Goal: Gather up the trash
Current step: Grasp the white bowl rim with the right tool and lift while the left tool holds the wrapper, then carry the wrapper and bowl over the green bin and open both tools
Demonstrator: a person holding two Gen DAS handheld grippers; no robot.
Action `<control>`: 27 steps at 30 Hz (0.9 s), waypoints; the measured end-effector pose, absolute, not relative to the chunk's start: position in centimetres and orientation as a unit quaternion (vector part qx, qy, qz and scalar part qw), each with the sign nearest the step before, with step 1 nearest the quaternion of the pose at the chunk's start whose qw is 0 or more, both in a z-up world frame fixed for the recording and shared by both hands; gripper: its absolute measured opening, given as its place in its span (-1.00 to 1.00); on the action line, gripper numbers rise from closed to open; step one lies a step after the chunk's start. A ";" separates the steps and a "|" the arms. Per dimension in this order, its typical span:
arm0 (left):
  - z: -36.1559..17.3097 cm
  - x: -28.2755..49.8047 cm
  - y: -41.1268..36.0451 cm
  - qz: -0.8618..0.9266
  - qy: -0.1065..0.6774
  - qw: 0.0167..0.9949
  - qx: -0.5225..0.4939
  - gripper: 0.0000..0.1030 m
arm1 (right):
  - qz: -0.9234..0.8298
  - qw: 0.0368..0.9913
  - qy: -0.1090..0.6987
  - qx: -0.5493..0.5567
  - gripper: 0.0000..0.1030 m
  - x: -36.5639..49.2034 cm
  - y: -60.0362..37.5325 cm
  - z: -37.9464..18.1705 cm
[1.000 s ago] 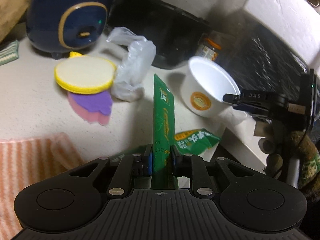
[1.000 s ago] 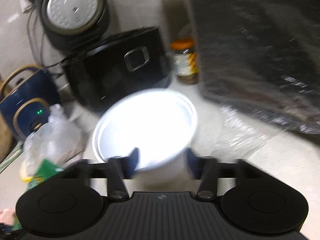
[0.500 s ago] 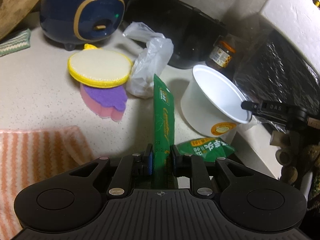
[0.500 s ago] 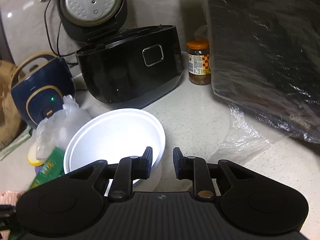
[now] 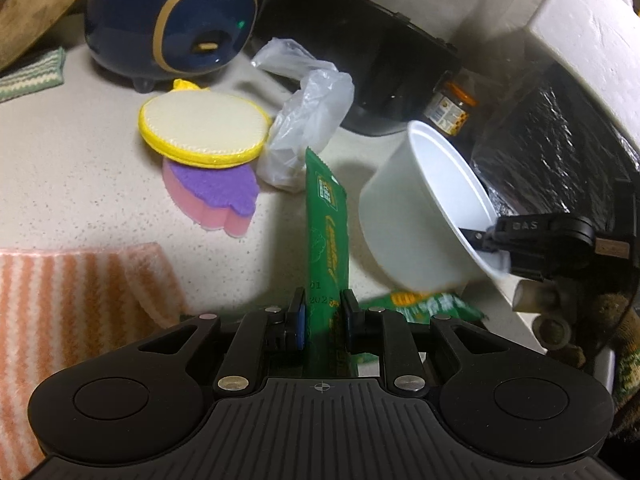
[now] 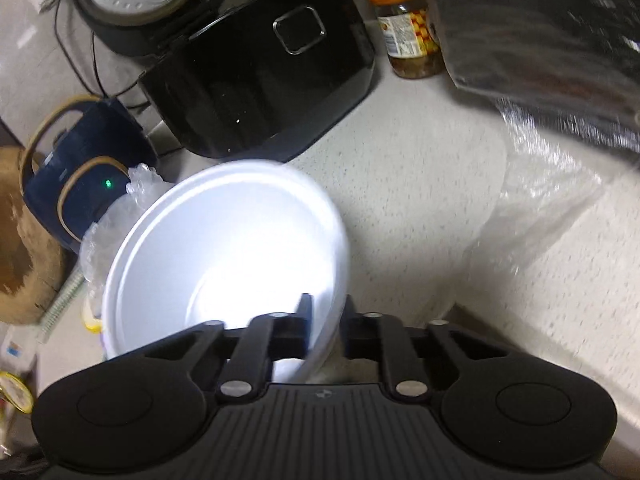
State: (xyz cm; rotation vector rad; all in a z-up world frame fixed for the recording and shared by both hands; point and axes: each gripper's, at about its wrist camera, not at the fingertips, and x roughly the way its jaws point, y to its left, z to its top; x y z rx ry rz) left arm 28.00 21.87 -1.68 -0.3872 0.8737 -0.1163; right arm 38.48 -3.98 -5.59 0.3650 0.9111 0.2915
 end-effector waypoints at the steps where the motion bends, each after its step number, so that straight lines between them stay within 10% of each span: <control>1: -1.7 28.2 21.9 -0.057 0.419 0.887 -0.187 -0.59 | 0.140 0.870 0.435 0.185 -0.87 38.3 -4.2 -5.4; 14: -0.4 29.2 21.4 -0.139 0.390 0.892 -0.183 -0.59 | 0.034 0.919 0.339 0.197 -0.89 30.8 -9.3 0.0; 27: -2.5 27.4 15.8 -0.331 0.426 0.826 -0.165 -0.59 | -0.191 0.869 0.409 0.201 -0.89 18.7 -15.9 -7.2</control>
